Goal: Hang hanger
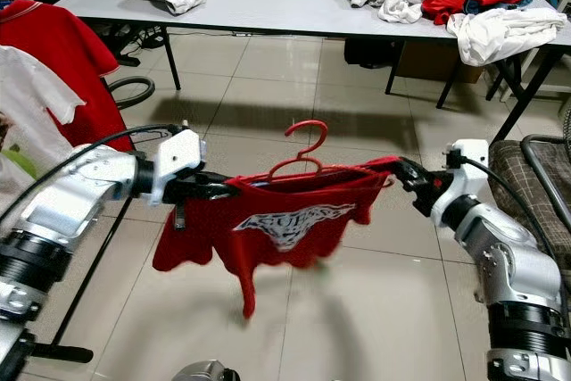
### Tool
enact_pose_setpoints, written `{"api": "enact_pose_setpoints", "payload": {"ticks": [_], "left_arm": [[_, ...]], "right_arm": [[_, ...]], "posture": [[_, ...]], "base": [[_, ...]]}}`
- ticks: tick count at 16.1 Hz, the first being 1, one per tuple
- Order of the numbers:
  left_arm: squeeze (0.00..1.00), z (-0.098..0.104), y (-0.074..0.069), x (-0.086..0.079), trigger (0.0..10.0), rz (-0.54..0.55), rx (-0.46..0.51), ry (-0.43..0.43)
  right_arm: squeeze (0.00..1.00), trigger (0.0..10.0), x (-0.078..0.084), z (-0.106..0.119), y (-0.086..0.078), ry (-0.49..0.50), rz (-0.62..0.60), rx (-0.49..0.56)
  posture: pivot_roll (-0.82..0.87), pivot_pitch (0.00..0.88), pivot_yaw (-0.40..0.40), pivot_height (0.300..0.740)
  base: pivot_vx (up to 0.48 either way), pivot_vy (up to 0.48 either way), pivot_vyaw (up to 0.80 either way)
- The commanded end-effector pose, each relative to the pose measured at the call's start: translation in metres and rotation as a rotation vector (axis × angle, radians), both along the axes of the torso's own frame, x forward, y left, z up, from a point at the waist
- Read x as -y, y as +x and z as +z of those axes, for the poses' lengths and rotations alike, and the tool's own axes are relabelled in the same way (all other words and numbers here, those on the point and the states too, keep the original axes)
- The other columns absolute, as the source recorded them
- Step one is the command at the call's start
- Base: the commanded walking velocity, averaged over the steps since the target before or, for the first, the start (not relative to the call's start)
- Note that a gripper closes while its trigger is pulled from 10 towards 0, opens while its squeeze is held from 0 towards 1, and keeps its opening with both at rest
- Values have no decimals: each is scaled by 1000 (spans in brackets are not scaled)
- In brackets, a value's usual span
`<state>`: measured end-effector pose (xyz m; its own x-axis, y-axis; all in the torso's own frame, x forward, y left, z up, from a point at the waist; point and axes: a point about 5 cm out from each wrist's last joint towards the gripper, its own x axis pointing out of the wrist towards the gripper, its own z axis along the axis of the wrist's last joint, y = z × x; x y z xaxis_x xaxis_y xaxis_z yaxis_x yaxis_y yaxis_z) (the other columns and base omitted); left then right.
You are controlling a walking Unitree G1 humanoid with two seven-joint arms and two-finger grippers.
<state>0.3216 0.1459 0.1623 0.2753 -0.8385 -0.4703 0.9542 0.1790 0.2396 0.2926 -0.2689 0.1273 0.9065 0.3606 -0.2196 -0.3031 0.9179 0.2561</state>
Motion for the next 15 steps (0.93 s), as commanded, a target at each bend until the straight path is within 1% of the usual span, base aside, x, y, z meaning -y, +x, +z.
{"api": "enact_pose_setpoints", "payload": {"ticks": [1,2,3,4,6,8,10,11,12,13,14,15], "left_arm": [[0,12,0,-13,0,-10,24,20],[0,15,-1,-19,0,-21,20,19],[0,23,-6,-31,0,-35,3,-8],[0,26,-7,-37,0,-31,-10,-31],[0,29,-6,-44,0,-5,0,-20],[0,33,-4,-52,0,25,6,-28],[0,30,-5,-53,0,19,-2,-4],[0,26,-5,-52,0,18,-2,20],[0,21,-2,-50,0,35,0,36],[0,14,1,-46,0,61,11,76],[0,10,4,-44,0,83,23,94],[0,6,9,-39,0,111,29,111]], "right_arm": [[0,0,13,-2,-3,-34,-52,-19],[0,0,18,-4,-5,-38,-71,-31],[0,0,27,-12,-9,-50,-104,-61],[0,0,32,-16,-12,-52,-119,-77],[0,0,37,-21,-15,-49,-133,-92],[0,0,41,-25,-17,-49,-144,-104],[0,0,41,-23,-16,-45,-143,-93],[0,0,40,-20,-14,-43,-140,-82],[0,0,38,-17,-12,-41,-133,-68],[0,0,35,-13,-10,-39,-122,-51],[0,0,33,-11,-9,-38,-117,-43],[0,0,30,-7,-7,-37,-106,-29]], "posture": [[-8,0,51,740],[-8,0,51,740],[-2,0,46,740],[0,0,44,740],[2,0,42,740],[2,0,41,740],[1,0,43,740],[0,0,46,740],[-2,0,47,740],[-2,0,48,740],[-2,0,48,740],[-1,0,45,740]], "base": [[0,0,0],[0,0,0],[0,0,0],[0,0,0],[0,0,0],[0,0,0],[0,0,0],[0,0,0],[0,0,0],[0,0,0],[0,0,0],[0,0,0]]}}
